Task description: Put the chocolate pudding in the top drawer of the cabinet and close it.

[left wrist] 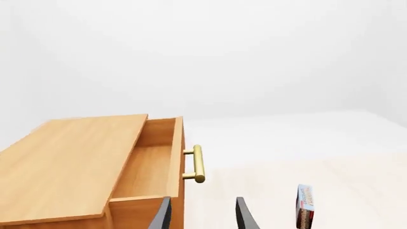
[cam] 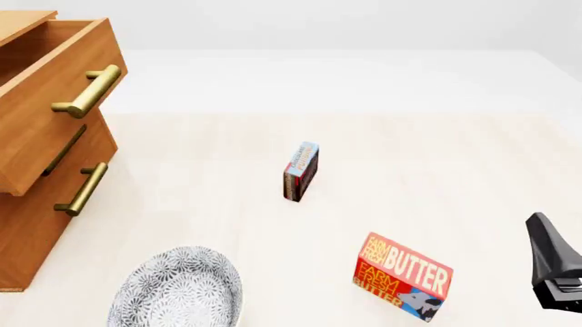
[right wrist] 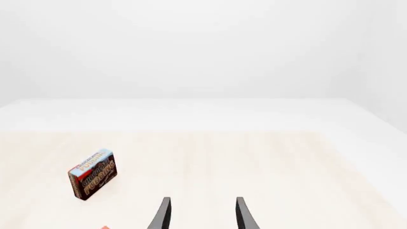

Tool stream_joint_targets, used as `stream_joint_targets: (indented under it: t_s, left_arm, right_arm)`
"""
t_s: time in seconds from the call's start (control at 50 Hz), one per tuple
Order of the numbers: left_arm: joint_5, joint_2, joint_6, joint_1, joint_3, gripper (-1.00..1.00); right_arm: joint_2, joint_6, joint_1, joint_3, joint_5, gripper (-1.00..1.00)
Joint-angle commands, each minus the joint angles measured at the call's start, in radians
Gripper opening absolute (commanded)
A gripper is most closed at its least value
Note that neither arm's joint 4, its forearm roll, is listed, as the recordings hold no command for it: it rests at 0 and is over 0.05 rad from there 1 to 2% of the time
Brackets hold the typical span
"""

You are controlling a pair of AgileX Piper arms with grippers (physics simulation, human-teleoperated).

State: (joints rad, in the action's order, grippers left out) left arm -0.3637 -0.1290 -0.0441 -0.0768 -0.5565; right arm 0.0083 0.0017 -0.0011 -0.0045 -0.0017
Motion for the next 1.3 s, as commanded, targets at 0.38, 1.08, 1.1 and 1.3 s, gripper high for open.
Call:
stream_joint_targets:
  t_s: [0.38, 1.08, 1.1, 1.3]
  left_arm:
    - [-0.118, -0.282, -0.011, -0.068, -0.292, 1.0]
    - [-0.253, -0.59, 0.037, 0.011, -0.541, 1.0]
    - [-0.258, -0.598, 0.033, 0.016, -0.543, 1.0]
    - [-0.282, -0.634, 0.045, 0.037, -0.562, 1.0]
  right_arm:
    - [-0.008, -0.001, 0.001, -0.042, 0.05, 1.0]
    - [-0.008, -0.001, 0.001, -0.041, 0.05, 1.0]
    - [-0.008, -0.001, 0.001, -0.042, 0.05, 1.0]
    - [-0.008, 0.0, 0.001, -0.041, 0.05, 1.0]
